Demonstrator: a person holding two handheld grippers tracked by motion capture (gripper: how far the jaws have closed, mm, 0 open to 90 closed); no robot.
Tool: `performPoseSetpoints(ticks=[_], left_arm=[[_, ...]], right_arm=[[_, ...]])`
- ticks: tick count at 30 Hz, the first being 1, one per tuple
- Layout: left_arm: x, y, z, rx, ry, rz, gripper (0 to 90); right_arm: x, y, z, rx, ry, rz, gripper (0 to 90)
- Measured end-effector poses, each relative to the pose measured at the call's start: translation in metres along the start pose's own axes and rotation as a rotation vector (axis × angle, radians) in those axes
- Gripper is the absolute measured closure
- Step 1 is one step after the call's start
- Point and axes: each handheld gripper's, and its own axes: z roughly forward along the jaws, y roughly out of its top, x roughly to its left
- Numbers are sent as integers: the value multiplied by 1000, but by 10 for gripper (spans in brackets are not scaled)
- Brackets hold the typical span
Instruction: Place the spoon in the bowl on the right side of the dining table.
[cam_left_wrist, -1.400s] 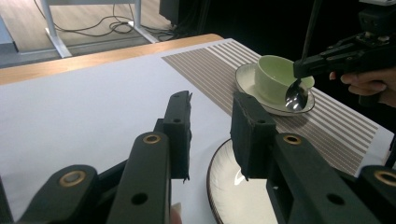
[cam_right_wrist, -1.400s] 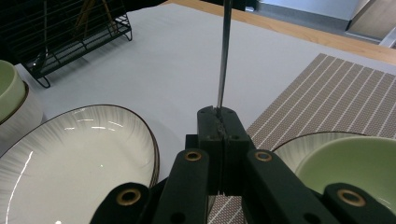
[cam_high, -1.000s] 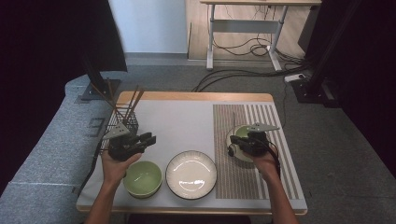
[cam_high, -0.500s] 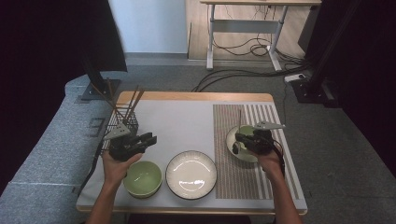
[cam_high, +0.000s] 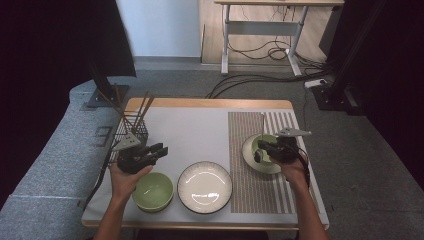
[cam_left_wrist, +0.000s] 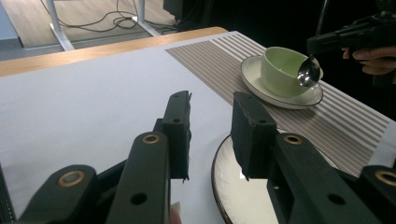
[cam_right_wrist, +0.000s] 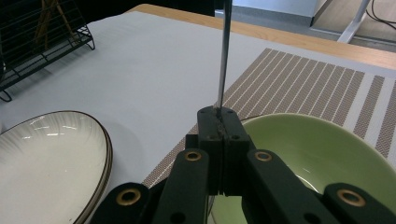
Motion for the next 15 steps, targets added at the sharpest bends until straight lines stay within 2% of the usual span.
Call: performPoseSetpoints(ticks=[15], left_arm=[[3, -3, -2, -8, 5, -10, 677]], right_arm=[[-10, 6, -2, -11, -12, 18, 896]])
